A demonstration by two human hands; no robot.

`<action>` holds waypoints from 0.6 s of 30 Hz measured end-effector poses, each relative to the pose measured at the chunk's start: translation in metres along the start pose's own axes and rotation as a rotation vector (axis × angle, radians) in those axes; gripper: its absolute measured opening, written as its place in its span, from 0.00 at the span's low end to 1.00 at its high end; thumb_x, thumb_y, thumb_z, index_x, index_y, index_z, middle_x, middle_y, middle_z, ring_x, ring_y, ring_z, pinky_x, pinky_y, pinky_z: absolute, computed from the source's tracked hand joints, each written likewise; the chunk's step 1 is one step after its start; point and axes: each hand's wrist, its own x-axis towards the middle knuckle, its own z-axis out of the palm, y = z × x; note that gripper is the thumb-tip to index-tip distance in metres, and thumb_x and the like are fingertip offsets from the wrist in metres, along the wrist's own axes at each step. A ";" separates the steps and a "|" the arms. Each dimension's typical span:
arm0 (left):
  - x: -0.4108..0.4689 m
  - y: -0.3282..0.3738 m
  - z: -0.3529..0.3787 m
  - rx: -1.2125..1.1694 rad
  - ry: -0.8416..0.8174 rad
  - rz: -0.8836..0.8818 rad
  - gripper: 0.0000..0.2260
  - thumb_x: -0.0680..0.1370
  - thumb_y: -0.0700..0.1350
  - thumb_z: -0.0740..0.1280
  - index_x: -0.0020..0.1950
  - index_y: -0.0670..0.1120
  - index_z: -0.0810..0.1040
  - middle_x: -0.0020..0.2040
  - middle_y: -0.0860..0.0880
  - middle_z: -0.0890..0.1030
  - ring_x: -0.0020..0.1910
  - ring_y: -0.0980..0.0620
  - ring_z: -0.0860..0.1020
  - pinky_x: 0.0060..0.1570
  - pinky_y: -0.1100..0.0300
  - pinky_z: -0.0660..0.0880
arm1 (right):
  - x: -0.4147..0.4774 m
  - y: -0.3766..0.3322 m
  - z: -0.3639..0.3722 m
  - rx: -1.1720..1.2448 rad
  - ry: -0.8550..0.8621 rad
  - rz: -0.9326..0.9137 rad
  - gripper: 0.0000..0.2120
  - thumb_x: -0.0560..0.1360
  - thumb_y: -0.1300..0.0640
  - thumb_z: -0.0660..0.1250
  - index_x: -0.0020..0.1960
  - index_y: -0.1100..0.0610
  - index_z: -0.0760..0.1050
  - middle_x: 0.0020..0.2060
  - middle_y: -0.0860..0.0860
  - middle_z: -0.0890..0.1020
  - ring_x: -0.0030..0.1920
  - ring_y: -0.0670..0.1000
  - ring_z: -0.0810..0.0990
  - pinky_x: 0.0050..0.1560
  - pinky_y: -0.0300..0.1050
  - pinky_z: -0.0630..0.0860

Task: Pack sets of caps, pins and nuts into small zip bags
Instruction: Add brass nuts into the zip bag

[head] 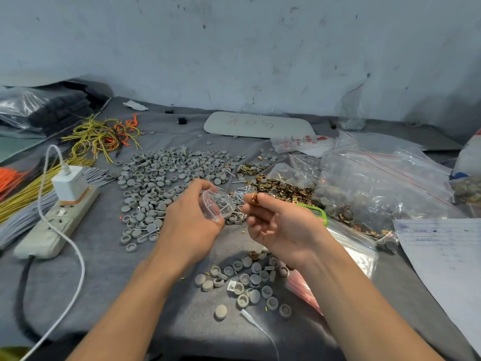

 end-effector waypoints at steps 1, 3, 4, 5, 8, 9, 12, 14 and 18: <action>0.000 0.000 0.000 0.001 0.002 0.001 0.22 0.72 0.42 0.77 0.57 0.61 0.72 0.43 0.58 0.81 0.40 0.63 0.78 0.35 0.66 0.68 | 0.000 -0.001 0.000 0.055 -0.012 0.019 0.15 0.83 0.59 0.65 0.45 0.64 0.87 0.40 0.57 0.84 0.32 0.50 0.78 0.31 0.39 0.75; -0.001 0.000 0.001 -0.002 0.006 0.008 0.22 0.72 0.42 0.76 0.57 0.61 0.72 0.42 0.59 0.82 0.39 0.63 0.78 0.36 0.66 0.69 | 0.001 -0.002 0.001 0.104 -0.037 0.042 0.15 0.84 0.60 0.61 0.49 0.65 0.84 0.38 0.57 0.83 0.31 0.50 0.78 0.29 0.38 0.74; -0.001 0.000 0.001 -0.002 0.006 0.013 0.22 0.72 0.42 0.76 0.56 0.61 0.72 0.41 0.59 0.82 0.39 0.63 0.79 0.36 0.65 0.70 | 0.002 -0.002 0.001 0.104 -0.046 0.049 0.14 0.85 0.60 0.60 0.50 0.66 0.83 0.38 0.57 0.83 0.31 0.49 0.78 0.28 0.38 0.74; -0.001 0.000 0.001 -0.002 0.006 0.016 0.21 0.72 0.42 0.76 0.56 0.61 0.72 0.41 0.59 0.82 0.38 0.63 0.79 0.36 0.64 0.72 | 0.002 -0.001 0.001 0.095 -0.054 0.053 0.14 0.85 0.61 0.59 0.52 0.66 0.82 0.38 0.57 0.83 0.31 0.49 0.78 0.28 0.38 0.75; -0.001 0.001 0.001 -0.011 -0.001 0.030 0.21 0.72 0.42 0.76 0.55 0.61 0.72 0.41 0.58 0.82 0.38 0.63 0.79 0.37 0.63 0.73 | 0.004 0.002 0.000 0.036 -0.062 0.035 0.14 0.85 0.65 0.57 0.55 0.68 0.81 0.40 0.59 0.84 0.32 0.50 0.80 0.30 0.38 0.77; -0.001 0.001 0.001 -0.023 0.003 0.043 0.21 0.72 0.42 0.76 0.55 0.61 0.72 0.41 0.59 0.82 0.39 0.63 0.79 0.36 0.65 0.72 | 0.005 0.003 -0.001 0.010 -0.056 0.025 0.14 0.85 0.66 0.57 0.55 0.68 0.82 0.40 0.60 0.84 0.32 0.50 0.80 0.31 0.38 0.78; -0.003 0.002 0.000 -0.090 0.028 0.087 0.22 0.70 0.44 0.77 0.56 0.62 0.72 0.42 0.59 0.82 0.41 0.64 0.79 0.34 0.71 0.70 | 0.007 0.007 0.001 -0.063 -0.026 -0.001 0.13 0.83 0.68 0.59 0.54 0.67 0.83 0.40 0.61 0.85 0.33 0.51 0.81 0.32 0.38 0.79; -0.004 0.003 -0.001 -0.119 0.029 0.105 0.24 0.69 0.45 0.77 0.58 0.64 0.73 0.43 0.60 0.81 0.42 0.63 0.79 0.36 0.70 0.69 | 0.008 0.009 0.002 -0.094 -0.016 -0.014 0.12 0.83 0.69 0.60 0.52 0.66 0.83 0.40 0.61 0.85 0.32 0.51 0.80 0.32 0.38 0.78; -0.002 0.002 -0.001 -0.200 0.019 0.112 0.20 0.68 0.38 0.74 0.51 0.62 0.80 0.31 0.59 0.78 0.25 0.59 0.72 0.26 0.69 0.65 | 0.010 0.012 0.003 -0.111 0.001 -0.045 0.11 0.82 0.70 0.61 0.53 0.65 0.82 0.39 0.61 0.85 0.31 0.50 0.81 0.31 0.38 0.78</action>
